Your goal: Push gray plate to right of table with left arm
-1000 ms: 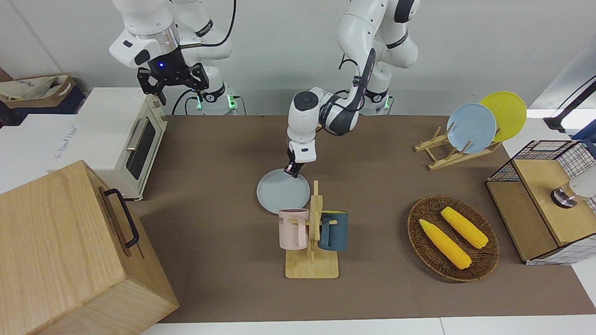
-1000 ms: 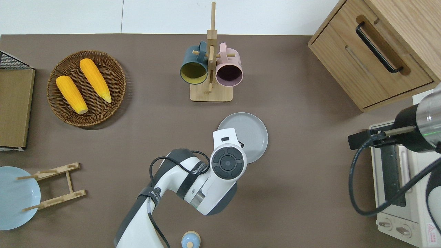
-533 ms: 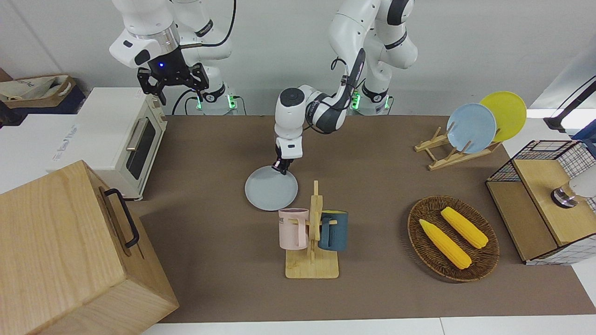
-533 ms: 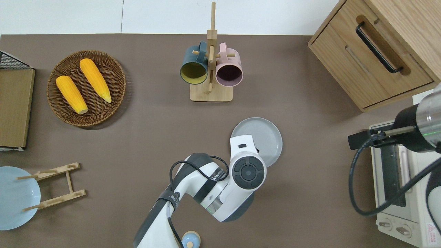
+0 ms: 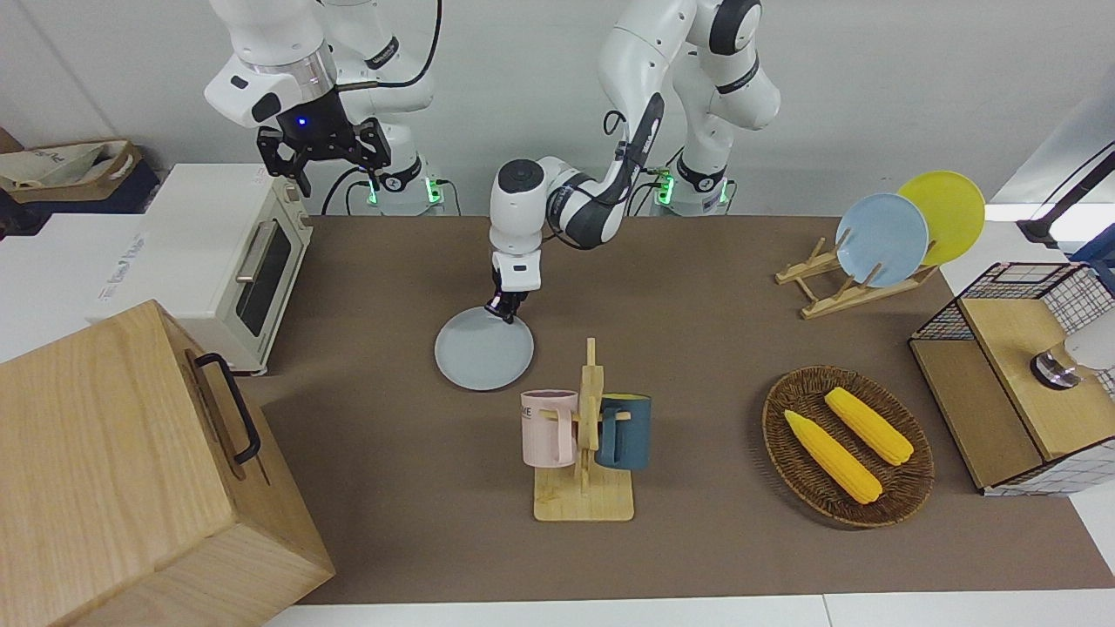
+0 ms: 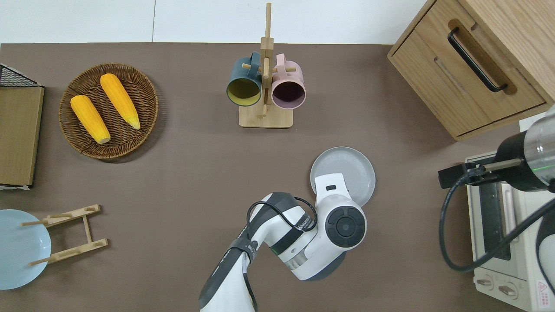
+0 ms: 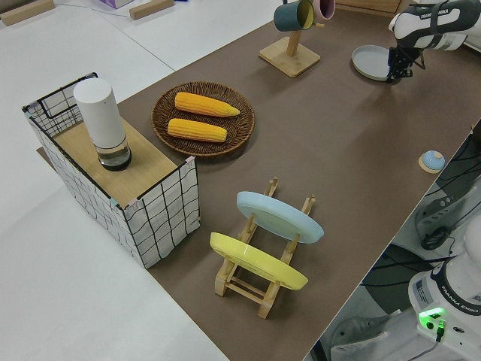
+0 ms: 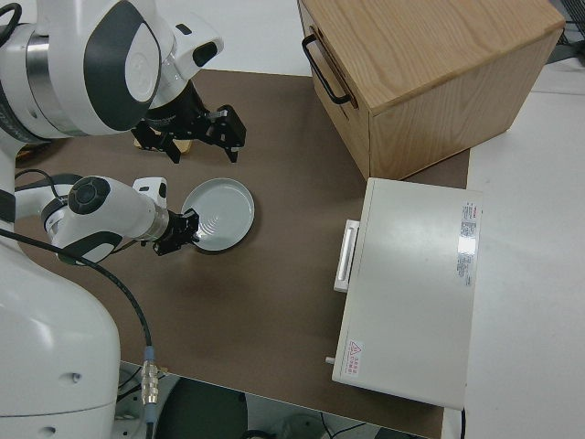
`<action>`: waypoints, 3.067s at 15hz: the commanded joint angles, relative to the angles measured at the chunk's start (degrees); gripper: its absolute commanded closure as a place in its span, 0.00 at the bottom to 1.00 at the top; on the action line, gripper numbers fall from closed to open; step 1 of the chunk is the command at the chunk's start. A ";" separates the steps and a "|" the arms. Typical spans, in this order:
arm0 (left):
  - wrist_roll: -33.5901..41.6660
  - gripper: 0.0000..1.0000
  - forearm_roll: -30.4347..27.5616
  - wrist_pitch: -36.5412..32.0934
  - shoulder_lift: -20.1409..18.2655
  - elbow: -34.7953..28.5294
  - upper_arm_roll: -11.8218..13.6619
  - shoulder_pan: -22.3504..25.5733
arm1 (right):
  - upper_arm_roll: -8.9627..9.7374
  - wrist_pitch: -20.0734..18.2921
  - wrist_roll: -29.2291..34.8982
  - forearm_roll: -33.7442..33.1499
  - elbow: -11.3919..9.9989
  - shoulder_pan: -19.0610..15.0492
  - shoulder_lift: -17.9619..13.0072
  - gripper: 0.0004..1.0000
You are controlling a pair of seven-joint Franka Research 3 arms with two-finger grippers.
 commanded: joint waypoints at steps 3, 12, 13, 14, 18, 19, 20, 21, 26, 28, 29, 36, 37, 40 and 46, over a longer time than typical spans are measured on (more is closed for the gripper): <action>-1.95 1.00 1.07 -1.22 3.81 3.82 0.48 -2.82 | 0.86 -0.83 0.14 0.59 0.46 -1.15 -0.17 0.02; -1.08 0.63 1.25 -1.40 3.64 4.35 0.65 -2.82 | 0.77 -0.83 0.05 0.59 0.46 -1.15 -0.17 0.02; -0.99 0.54 1.25 -1.75 3.64 4.79 0.65 -2.82 | 0.86 -0.83 0.14 0.59 0.46 -1.15 -0.17 0.02; -0.81 0.44 1.42 -2.36 3.64 5.05 0.92 -2.73 | 0.77 -0.83 0.05 0.59 0.46 -1.15 -0.17 0.02; 0.15 0.11 2.48 -8.07 3.37 7.95 1.09 -2.30 | 0.86 -0.91 0.05 0.59 0.46 -1.15 -0.17 0.02; 1.20 0.02 2.48 -8.77 3.11 8.22 1.09 -2.03 | 0.86 -0.83 0.05 0.59 0.46 -1.15 -0.17 0.02; 1.99 0.01 2.39 -9.30 2.85 8.22 1.09 -1.94 | 0.77 -0.83 0.05 0.59 0.46 -1.15 -0.17 0.02; 2.09 0.01 2.39 -10.53 2.06 8.31 1.27 -1.94 | 0.77 -0.83 0.05 0.59 0.46 -1.15 -0.17 0.02; 15.58 0.01 2.75 -17.99 -0.93 8.31 2.85 -0.63 | 0.77 -0.83 0.14 0.59 0.46 -1.15 -0.17 0.02; 19.75 0.01 2.92 -19.41 -2.60 8.22 2.76 1.56 | 0.86 -0.83 0.05 0.59 0.46 -1.15 -0.17 0.02; 21.15 0.01 3.44 -20.90 -3.91 8.22 2.76 2.44 | 0.86 -0.83 0.14 0.59 0.46 -1.15 -0.17 0.02; 40.76 0.01 2.31 -32.51 -13.06 8.22 3.82 12.02 | 0.77 -0.83 0.05 0.59 0.46 -1.15 -0.17 0.02; 43.02 0.01 2.39 -34.17 -14.19 8.22 3.82 12.56 | 0.77 -0.91 0.05 0.59 0.46 -1.15 -0.17 0.02; 52.67 0.00 2.13 -38.21 -16.48 8.13 3.99 15.71 | 0.86 -0.83 0.05 0.59 0.46 -1.15 -0.17 0.02; 67.28 0.01 -0.60 -45.24 -21.76 8.05 4.87 22.40 | 0.86 -0.83 0.14 0.59 0.46 -1.15 -0.17 0.02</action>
